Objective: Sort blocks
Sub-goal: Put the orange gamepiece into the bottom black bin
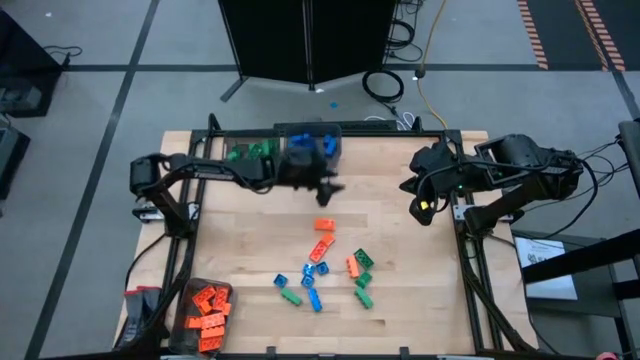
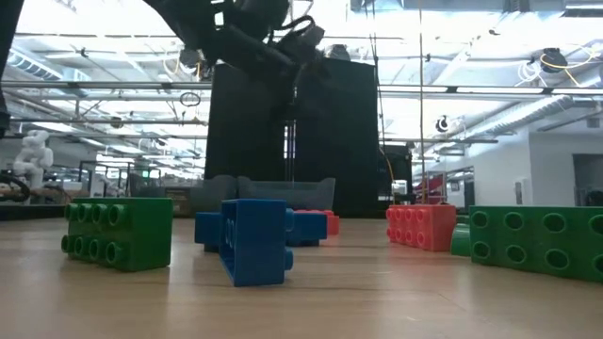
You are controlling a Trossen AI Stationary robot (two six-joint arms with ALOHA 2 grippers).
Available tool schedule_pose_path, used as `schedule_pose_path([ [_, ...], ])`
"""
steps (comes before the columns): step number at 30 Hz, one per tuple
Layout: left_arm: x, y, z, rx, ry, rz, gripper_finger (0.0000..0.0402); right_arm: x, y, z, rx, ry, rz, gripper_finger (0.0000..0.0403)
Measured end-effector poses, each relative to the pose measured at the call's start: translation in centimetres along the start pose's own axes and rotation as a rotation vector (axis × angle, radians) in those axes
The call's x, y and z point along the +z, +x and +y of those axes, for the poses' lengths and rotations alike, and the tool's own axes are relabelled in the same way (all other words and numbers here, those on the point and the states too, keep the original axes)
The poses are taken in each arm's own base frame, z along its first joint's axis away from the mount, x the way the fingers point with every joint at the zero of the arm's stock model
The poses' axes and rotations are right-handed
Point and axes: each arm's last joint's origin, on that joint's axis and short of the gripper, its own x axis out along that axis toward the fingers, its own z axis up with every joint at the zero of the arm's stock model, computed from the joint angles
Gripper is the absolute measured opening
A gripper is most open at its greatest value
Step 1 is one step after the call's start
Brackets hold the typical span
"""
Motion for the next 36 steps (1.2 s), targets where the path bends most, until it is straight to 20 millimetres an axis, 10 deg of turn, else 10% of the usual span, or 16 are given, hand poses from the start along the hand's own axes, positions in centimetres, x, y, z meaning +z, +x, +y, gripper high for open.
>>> schedule_pose_path([
  [11,-5.8,0.0,-3.3,0.012,0.495,0.384,0.0264,0.0,0.0,0.0,0.000,-0.021,0.000,0.0000],
  [36,-11.5,2.9,-2.9,-0.003,0.537,0.512,0.0264,0.0,0.0,0.0,0.003,0.007,0.000,0.0000],
])
